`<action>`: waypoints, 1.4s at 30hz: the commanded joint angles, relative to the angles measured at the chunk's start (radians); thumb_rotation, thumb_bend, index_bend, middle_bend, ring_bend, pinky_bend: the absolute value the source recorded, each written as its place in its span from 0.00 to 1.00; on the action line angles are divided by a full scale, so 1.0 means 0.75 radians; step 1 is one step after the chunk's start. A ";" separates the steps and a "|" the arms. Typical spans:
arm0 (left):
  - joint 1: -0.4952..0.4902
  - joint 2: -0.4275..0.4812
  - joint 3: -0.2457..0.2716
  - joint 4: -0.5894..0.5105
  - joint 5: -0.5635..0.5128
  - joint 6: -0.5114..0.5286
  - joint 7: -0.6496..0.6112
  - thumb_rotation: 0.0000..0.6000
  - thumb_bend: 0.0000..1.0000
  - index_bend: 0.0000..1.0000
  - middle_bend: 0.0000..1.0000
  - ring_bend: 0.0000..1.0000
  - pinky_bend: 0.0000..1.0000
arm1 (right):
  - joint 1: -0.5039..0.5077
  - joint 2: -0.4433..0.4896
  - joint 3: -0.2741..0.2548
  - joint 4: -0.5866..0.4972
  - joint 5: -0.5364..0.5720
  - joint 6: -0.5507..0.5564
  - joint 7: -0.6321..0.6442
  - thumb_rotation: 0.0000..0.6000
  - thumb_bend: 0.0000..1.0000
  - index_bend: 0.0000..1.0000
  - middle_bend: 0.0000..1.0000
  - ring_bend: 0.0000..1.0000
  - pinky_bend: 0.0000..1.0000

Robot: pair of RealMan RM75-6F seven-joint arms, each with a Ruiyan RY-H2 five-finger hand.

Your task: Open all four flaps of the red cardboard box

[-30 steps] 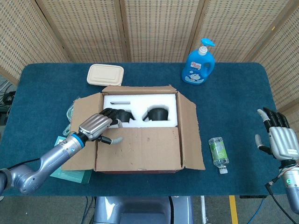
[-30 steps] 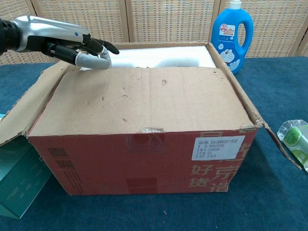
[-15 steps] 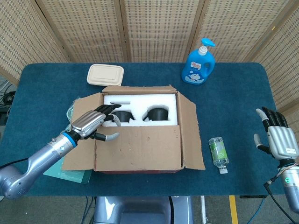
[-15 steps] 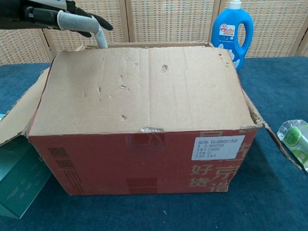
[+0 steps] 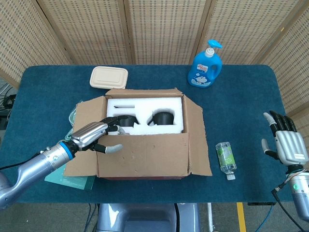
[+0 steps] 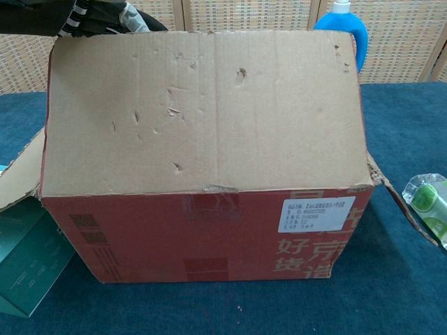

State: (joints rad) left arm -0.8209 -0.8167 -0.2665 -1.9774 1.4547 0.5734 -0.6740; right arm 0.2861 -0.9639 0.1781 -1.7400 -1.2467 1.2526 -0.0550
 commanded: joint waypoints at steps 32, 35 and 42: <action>-0.257 0.237 0.522 0.156 1.062 0.577 -1.264 0.27 0.26 0.37 0.00 0.00 0.00 | -0.001 0.012 0.003 -0.047 0.007 0.013 -0.046 1.00 0.54 0.00 0.06 0.00 0.03; -0.281 0.233 0.555 0.156 1.088 0.580 -1.257 0.27 0.26 0.37 0.00 0.00 0.00 | -0.002 0.013 0.002 -0.047 0.006 0.015 -0.044 1.00 0.54 0.00 0.06 0.00 0.03; -0.308 0.223 0.601 0.134 1.076 0.539 -1.140 0.27 0.26 0.37 0.00 0.00 0.00 | -0.004 0.013 0.002 -0.040 0.004 0.013 -0.029 1.00 0.54 0.00 0.06 0.00 0.03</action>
State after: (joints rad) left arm -1.0507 -0.6482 0.1779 -1.8695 2.2772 0.9905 -1.5703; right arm 0.2833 -0.9542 0.1798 -1.7706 -1.2437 1.2627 -0.0774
